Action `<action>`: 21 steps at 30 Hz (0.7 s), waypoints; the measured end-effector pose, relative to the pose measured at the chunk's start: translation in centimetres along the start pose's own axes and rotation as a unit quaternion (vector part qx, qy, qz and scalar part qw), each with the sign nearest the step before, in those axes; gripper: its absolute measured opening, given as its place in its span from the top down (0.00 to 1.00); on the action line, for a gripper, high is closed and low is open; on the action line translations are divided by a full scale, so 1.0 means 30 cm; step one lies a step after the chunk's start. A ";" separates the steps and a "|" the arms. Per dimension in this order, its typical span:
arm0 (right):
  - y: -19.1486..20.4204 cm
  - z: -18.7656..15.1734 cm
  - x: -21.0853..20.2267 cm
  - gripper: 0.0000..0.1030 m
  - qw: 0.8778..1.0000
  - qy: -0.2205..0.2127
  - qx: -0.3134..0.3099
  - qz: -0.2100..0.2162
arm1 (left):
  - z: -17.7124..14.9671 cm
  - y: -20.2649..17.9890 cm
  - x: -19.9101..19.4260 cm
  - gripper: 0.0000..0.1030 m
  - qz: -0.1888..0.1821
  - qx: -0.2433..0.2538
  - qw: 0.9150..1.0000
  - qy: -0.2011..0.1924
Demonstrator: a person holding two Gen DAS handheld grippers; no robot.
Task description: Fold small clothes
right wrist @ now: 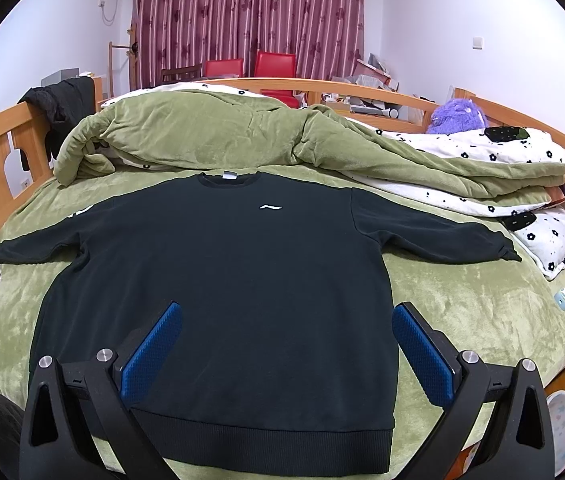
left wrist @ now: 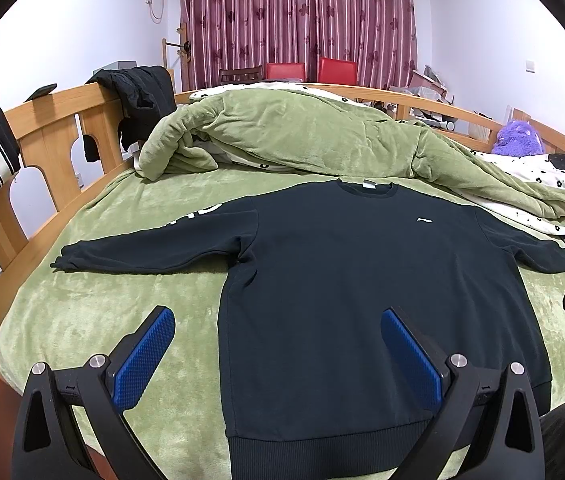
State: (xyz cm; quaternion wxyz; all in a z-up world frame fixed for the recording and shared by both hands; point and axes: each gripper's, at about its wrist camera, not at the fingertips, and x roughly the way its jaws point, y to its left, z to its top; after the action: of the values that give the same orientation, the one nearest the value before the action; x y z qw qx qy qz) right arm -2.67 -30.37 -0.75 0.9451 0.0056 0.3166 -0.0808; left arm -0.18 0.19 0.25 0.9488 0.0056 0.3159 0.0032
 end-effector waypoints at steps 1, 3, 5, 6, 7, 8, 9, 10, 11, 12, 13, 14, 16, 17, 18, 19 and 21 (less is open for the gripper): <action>0.003 -0.001 0.002 0.00 1.000 0.000 -0.001 0.000 | 0.000 0.000 0.000 0.00 0.000 0.000 1.000 0.000; 0.009 -0.002 0.004 0.00 1.000 0.000 -0.001 0.000 | -0.001 0.000 0.000 0.00 0.000 0.000 1.000 0.000; 0.006 0.000 -0.002 0.00 1.000 0.000 0.000 0.001 | -0.002 -0.001 0.000 0.00 0.000 0.000 1.000 0.000; 0.007 0.000 -0.002 0.00 1.000 0.000 0.000 0.000 | -0.002 -0.001 0.000 0.00 0.000 0.000 1.000 0.000; 0.009 -0.001 -0.001 0.00 1.000 0.000 0.000 0.001 | -0.002 -0.002 0.000 0.00 0.000 0.001 1.000 0.000; 0.011 -0.001 0.000 0.00 1.000 0.000 0.000 0.001 | -0.002 -0.003 0.000 0.00 0.000 0.001 1.000 0.000; 0.013 -0.001 0.001 0.00 1.000 0.000 0.001 0.001 | -0.002 -0.003 0.000 0.00 0.000 0.001 1.000 0.000; 0.015 -0.002 0.001 0.00 1.000 0.000 0.001 0.001 | -0.003 -0.004 0.000 0.00 0.000 0.001 1.000 -0.001; 0.008 0.000 -0.002 0.00 1.000 0.000 0.001 0.001 | -0.003 -0.004 0.000 0.00 0.000 0.001 1.000 -0.001; 0.010 0.000 -0.001 0.00 1.000 0.000 0.001 0.001 | -0.003 -0.004 0.000 0.00 0.001 0.001 1.000 0.000; 0.012 0.000 0.001 0.00 1.000 0.000 0.002 0.001 | -0.003 -0.004 0.000 0.00 0.001 0.001 1.000 -0.001; 0.015 0.000 0.002 0.00 1.000 0.000 0.002 0.001 | -0.003 -0.003 0.000 0.00 0.001 0.001 1.000 -0.001; 0.011 0.000 -0.002 0.00 1.000 0.000 0.001 0.001 | -0.003 -0.004 0.000 0.00 0.001 0.001 1.000 0.000; 0.014 -0.001 -0.002 0.00 1.000 0.000 0.001 0.001 | -0.003 -0.004 0.000 0.00 0.001 0.001 1.000 -0.001; 0.017 -0.002 -0.001 0.00 1.000 -0.001 0.001 0.000 | -0.003 -0.004 0.000 0.00 0.000 0.001 1.000 -0.001; 0.021 -0.002 -0.001 0.00 1.000 -0.001 0.001 0.000 | -0.003 -0.004 0.000 0.00 0.001 0.001 1.000 -0.001; 0.029 -0.003 0.000 0.00 1.000 -0.001 0.001 0.000 | -0.003 -0.004 0.000 0.00 0.001 0.001 1.000 -0.001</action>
State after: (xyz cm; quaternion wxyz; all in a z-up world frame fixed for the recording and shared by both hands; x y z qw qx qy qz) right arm -2.59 -29.49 -0.86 0.9454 0.0066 0.3156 -0.0809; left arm -0.24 0.07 0.17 0.9489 0.0070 0.3154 0.0039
